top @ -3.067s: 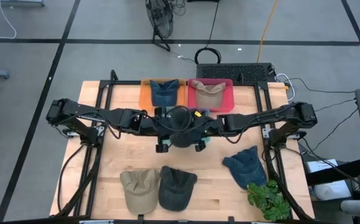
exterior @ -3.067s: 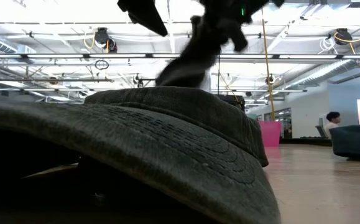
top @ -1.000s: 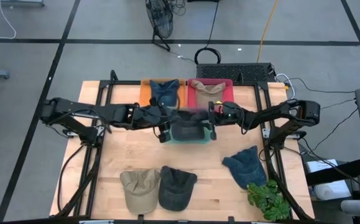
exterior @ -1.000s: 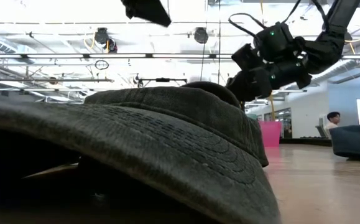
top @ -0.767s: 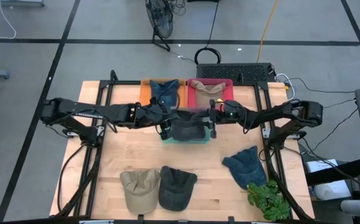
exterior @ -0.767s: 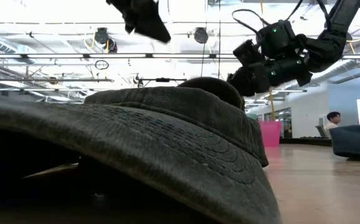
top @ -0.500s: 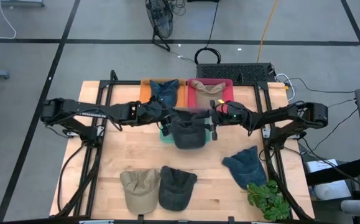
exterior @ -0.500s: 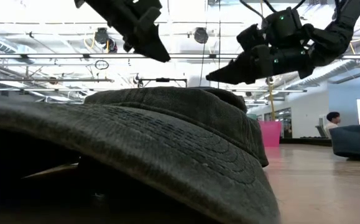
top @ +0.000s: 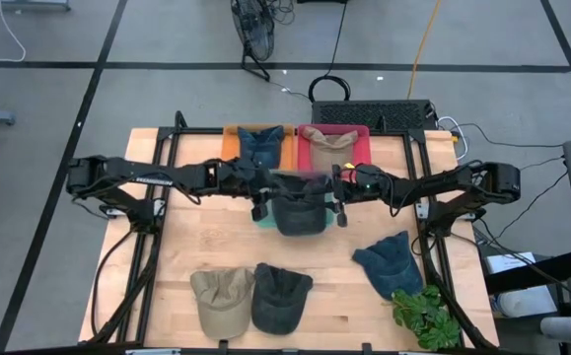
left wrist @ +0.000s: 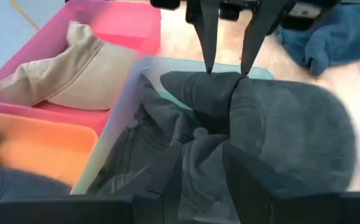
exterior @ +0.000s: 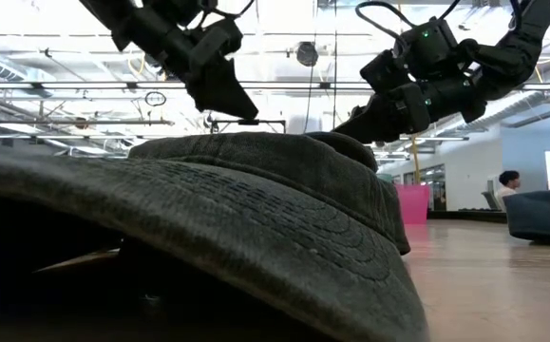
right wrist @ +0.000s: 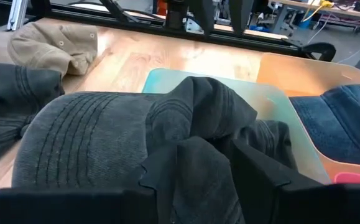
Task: Pick & Place hat
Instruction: Put the top black cap into the blue bin
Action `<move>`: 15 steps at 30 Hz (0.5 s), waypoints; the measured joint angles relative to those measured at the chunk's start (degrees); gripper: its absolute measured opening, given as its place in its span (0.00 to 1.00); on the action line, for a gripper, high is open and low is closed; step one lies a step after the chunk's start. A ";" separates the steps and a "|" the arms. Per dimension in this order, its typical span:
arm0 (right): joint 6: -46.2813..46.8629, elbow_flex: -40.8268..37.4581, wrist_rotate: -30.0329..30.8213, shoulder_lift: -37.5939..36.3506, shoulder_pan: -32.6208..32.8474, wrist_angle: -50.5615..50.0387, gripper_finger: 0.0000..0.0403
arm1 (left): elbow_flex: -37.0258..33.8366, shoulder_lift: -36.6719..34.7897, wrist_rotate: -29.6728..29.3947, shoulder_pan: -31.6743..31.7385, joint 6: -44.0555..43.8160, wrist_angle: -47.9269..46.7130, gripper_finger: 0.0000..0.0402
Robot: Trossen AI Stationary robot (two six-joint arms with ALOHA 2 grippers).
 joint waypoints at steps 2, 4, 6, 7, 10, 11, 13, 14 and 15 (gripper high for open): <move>0.05 0.02 -0.09 0.00 0.00 0.00 0.32 | -0.96 0.98 0.02 -0.01 1.01 0.32 0.32; 0.09 0.02 -0.18 0.00 0.00 -0.22 0.32 | -1.06 2.58 0.03 -0.01 2.18 2.47 0.32; 0.10 0.02 -0.28 0.00 0.00 -0.85 0.32 | -0.99 4.01 0.35 -0.01 3.21 3.10 0.32; 0.12 0.03 -0.29 0.00 0.00 -1.26 0.32 | -1.08 4.67 0.70 0.01 3.45 3.39 0.32; 0.15 0.04 -0.33 0.00 0.00 -2.56 0.32 | -1.03 6.30 1.49 0.16 3.75 4.65 0.32; 0.15 0.04 -0.33 0.00 0.00 -2.67 0.32 | -1.04 6.77 1.52 0.28 3.84 4.93 0.32; 0.16 0.07 -0.40 0.00 0.00 -2.99 0.32 | -1.01 7.52 1.53 0.85 3.85 5.11 0.32; 0.17 0.07 -0.47 0.00 0.00 -3.12 0.32 | -1.01 7.63 1.51 1.16 3.80 4.57 0.32; 0.17 0.07 -0.47 0.02 0.00 -3.37 0.32 | -1.04 7.63 1.52 1.39 3.58 4.42 0.32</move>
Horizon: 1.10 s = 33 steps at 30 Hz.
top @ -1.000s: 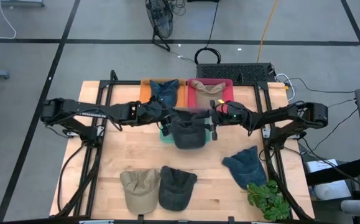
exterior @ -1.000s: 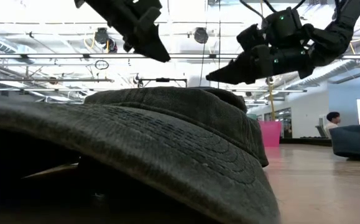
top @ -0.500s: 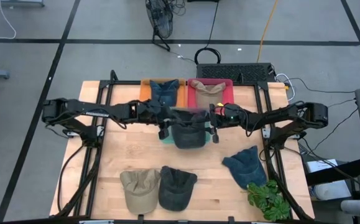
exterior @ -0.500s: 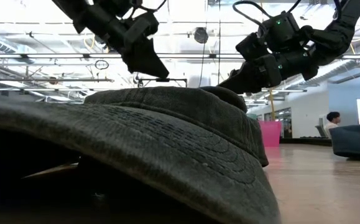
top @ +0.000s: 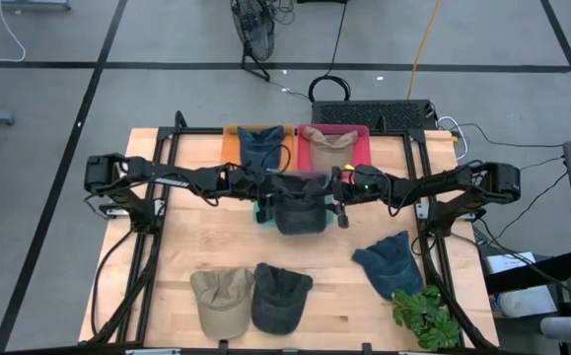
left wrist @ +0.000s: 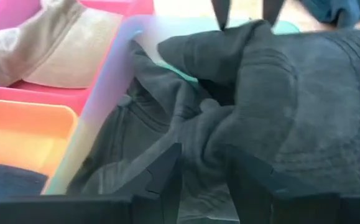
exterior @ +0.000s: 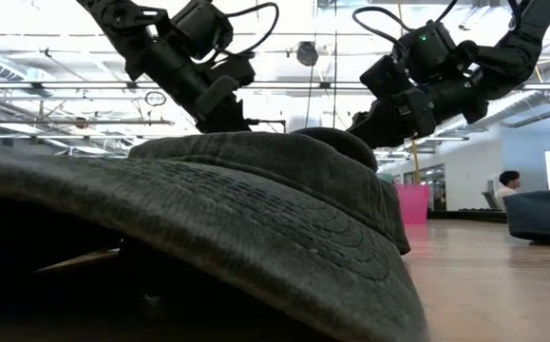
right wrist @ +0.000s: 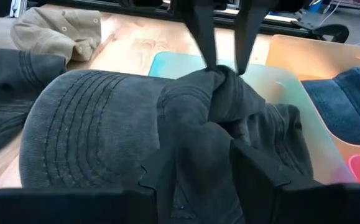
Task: Pick & Place hat
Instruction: Put the top black cap into the blue bin
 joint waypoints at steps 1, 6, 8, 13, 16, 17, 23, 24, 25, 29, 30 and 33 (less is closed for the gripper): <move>0.00 0.00 -0.02 0.00 0.00 -0.09 0.32 | 0.02 -0.07 -0.01 0.22 -0.14 0.10 0.32; 0.00 0.00 0.27 0.00 0.00 0.00 0.32 | 0.02 -0.24 -0.01 0.56 -1.46 0.47 0.32; 0.01 -0.01 0.29 0.00 0.00 0.08 0.32 | 0.02 -0.29 0.23 0.43 -1.57 -0.14 0.32; 0.02 0.00 0.26 0.02 0.00 -0.71 0.32 | 0.02 -0.29 2.38 0.30 -1.59 -4.65 0.32; 0.02 0.00 0.28 0.04 0.00 -1.47 0.32 | 0.02 -0.30 2.58 0.25 -1.39 -4.24 0.32; 0.02 -0.01 0.28 0.04 0.00 -1.47 0.32 | 0.02 -0.29 2.58 0.25 -1.36 -3.81 0.32; 0.22 0.00 0.19 0.04 0.00 -1.42 0.32 | 0.02 -1.48 2.89 0.25 -0.02 -3.86 0.32; 0.24 0.00 0.17 0.04 0.00 -1.44 0.32 | 0.05 -1.83 3.33 0.25 0.02 -3.47 0.32; 0.26 0.00 0.17 0.04 0.00 -1.55 0.32 | 0.09 -2.01 4.23 0.25 0.16 -3.39 0.32; 0.54 0.00 0.01 0.04 0.02 -1.88 0.32 | 0.07 -2.48 8.77 0.25 0.24 -3.32 0.32; 0.91 0.00 -0.02 0.04 0.02 -1.84 0.32 | 0.07 -2.52 9.60 0.25 0.24 -2.93 0.32; 1.11 0.00 -0.07 0.04 0.02 -1.84 0.32 | 0.07 -2.47 11.04 0.25 -0.04 -3.15 0.32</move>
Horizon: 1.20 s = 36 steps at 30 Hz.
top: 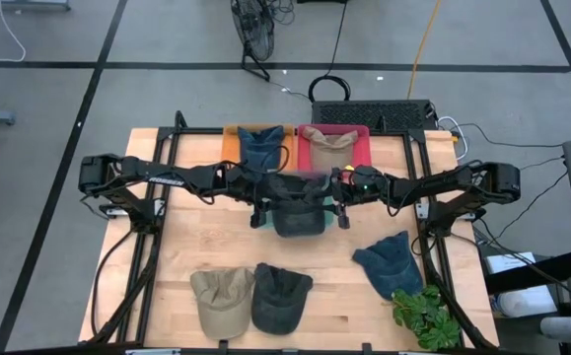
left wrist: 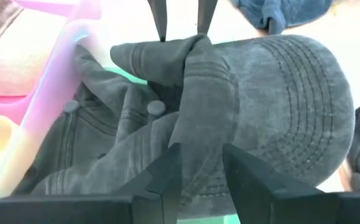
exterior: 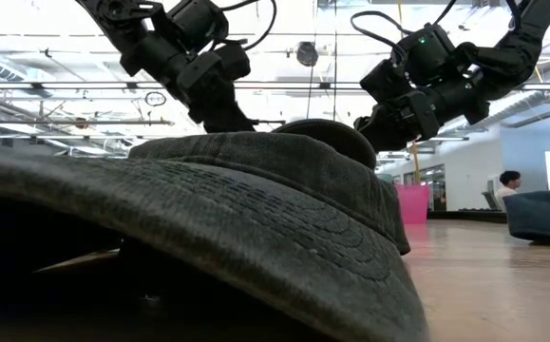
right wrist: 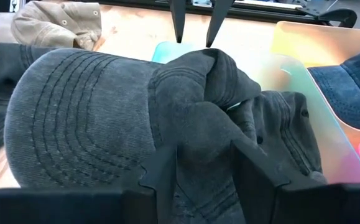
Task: Pick & Place hat
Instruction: Put the top black cap into the blue bin
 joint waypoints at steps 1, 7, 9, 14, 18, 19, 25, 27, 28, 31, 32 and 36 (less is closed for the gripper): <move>0.03 0.00 0.00 0.00 0.00 0.00 0.32 | 0.00 -0.01 0.02 0.00 -0.03 -0.04 0.32; 0.43 0.00 0.00 0.07 0.50 2.00 0.32 | 0.00 -0.01 -0.10 -0.17 -0.24 -1.35 0.32; 0.55 0.00 0.02 0.97 1.33 4.53 0.32 | 0.00 -0.01 -0.65 -0.40 0.02 -2.96 0.32; 1.48 1.32 0.51 4.97 2.96 8.14 0.32 | 0.00 -0.01 -2.59 -0.70 1.55 -2.55 0.32; -0.49 2.82 4.81 6.92 3.04 4.40 0.31 | 0.00 -0.01 -5.39 -0.66 1.40 -1.70 0.32; -1.37 2.91 5.31 7.07 3.02 4.05 0.29 | 0.00 -0.01 -5.78 -0.66 1.39 -1.75 0.32; -3.65 2.86 6.21 5.88 2.56 5.29 0.09 | 0.00 -0.01 -6.53 -0.67 1.63 -1.87 0.32; -5.04 2.86 6.21 5.88 2.64 6.07 0.02 | 0.00 -0.01 -6.55 -0.66 1.66 -1.87 0.32; -5.43 2.84 6.25 5.90 2.82 6.25 0.02 | 0.00 -0.01 -6.55 -0.66 1.66 -1.87 0.32; -6.00 2.84 6.38 5.88 3.41 7.72 0.01 | 0.00 -0.01 -6.59 -0.66 1.66 -1.82 0.32; -6.20 2.84 6.46 5.88 3.63 7.87 0.00 | 0.00 -0.01 -6.59 -0.66 1.66 -1.82 0.32; -4.30 2.84 6.45 5.88 3.78 7.44 0.00 | 0.00 -0.01 -5.71 -0.72 -0.20 -1.85 0.32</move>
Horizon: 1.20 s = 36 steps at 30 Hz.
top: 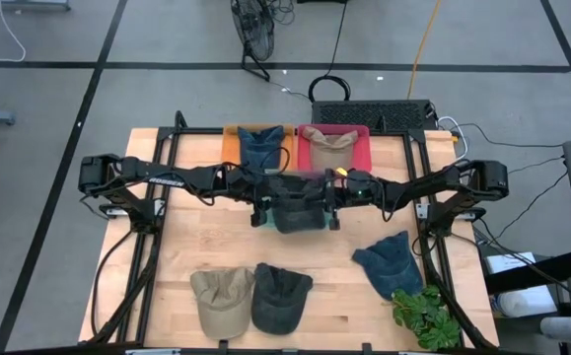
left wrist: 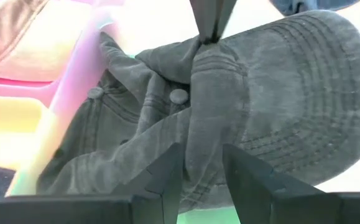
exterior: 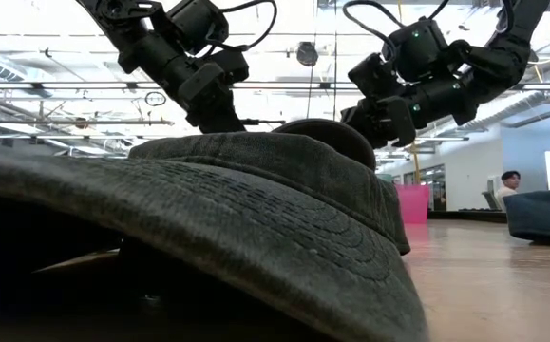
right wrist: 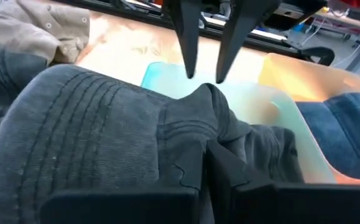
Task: Pick & Place hat
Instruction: Put the top black cap into the blue bin
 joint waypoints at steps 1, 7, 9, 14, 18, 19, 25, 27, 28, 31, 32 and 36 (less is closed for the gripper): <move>0.41 0.00 0.00 0.00 -0.03 -0.18 0.00 | 0.00 0.00 0.62 -0.07 -0.10 0.00 0.32; -0.20 0.00 -0.08 0.00 -0.15 -2.76 0.08 | 0.00 0.00 1.37 -1.78 -0.09 -0.18 0.33; -0.22 0.00 -0.17 0.00 -0.15 -3.21 0.14 | 0.00 0.00 0.95 -2.37 -0.07 -0.54 0.36; 0.99 0.00 0.07 0.00 -0.17 -3.07 0.34 | 0.00 0.00 -8.84 -3.38 -1.99 -0.55 0.47; 4.72 0.00 -0.31 0.00 -0.60 -3.13 0.46 | 0.00 0.00 -11.15 -3.18 -4.16 -0.52 0.59; 6.16 0.00 -0.56 0.00 -0.79 -3.20 0.48 | 0.00 0.02 -11.13 -3.22 -4.50 -0.50 0.61; 11.99 0.00 -9.50 0.00 -2.40 -4.22 0.51 | 0.00 0.04 -6.63 -3.26 -4.35 -0.49 0.72; 13.79 0.00 -11.20 0.00 -3.12 -4.14 0.49 | 0.00 0.04 -6.74 -3.18 -4.24 -0.40 0.74; 14.49 0.00 -11.37 0.00 -3.45 -4.20 0.47 | 0.00 0.04 -7.23 -3.00 -4.15 -0.16 0.75; 15.21 -0.02 -11.90 0.00 -3.97 -5.67 0.41 | 0.00 0.04 -9.21 -2.19 -4.16 1.43 0.75; 15.11 -0.02 -12.82 0.00 -4.22 -6.11 0.38 | 0.00 0.04 -9.47 -1.88 -4.22 1.93 0.75; 13.66 -0.02 -18.46 0.00 -4.61 -6.61 0.24 | 0.00 0.04 -9.47 -0.96 -5.09 2.17 0.72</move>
